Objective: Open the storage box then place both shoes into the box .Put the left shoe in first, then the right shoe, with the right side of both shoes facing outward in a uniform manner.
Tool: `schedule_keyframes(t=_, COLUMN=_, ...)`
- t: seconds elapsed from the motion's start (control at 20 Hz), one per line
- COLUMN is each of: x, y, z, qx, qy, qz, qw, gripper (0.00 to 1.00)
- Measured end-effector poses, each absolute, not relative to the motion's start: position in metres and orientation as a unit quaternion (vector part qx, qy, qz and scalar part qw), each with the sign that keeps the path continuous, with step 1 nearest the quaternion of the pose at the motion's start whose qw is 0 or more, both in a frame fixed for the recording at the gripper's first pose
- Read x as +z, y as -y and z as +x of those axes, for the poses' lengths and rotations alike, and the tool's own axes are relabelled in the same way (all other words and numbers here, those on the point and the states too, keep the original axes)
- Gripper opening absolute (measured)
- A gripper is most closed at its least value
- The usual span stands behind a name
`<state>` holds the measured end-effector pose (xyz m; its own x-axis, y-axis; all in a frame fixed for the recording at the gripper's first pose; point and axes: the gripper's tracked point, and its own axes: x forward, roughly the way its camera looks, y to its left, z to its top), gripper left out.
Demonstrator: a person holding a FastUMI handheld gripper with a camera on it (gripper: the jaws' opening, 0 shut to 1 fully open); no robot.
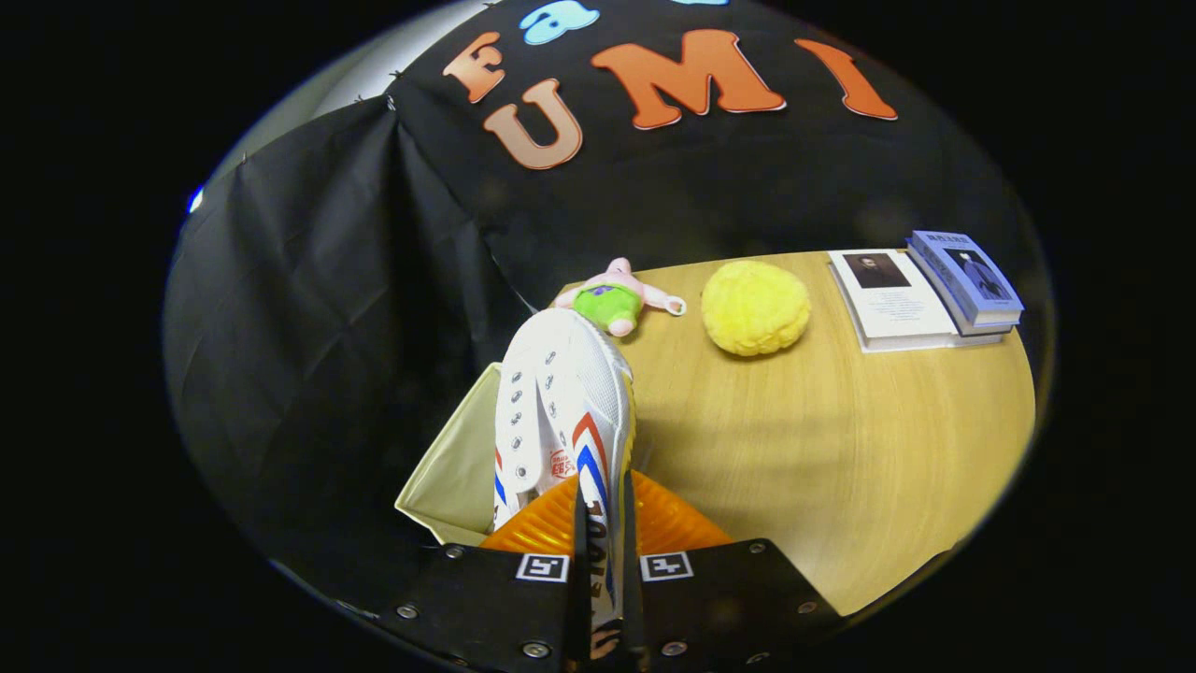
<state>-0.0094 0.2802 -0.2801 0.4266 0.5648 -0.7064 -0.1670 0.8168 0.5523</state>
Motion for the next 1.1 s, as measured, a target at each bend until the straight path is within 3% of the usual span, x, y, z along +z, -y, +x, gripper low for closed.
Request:
schedule_keyframes(t=0.4, x=-0.278, y=-0.366, z=-0.02, qx=0.278, qy=-0.492, qz=0.213, qw=0.797, gripper=0.13)
schedule_keyframes(t=1.0, x=-0.326, y=-0.402, z=-0.014, qx=0.26, qy=-0.516, qz=0.176, qw=0.797, gripper=0.13)
schedule_keyframes(t=1.1, x=-0.33, y=-0.41, z=-0.02, qx=0.273, qy=-0.523, qz=0.17, qw=0.79, gripper=0.18)
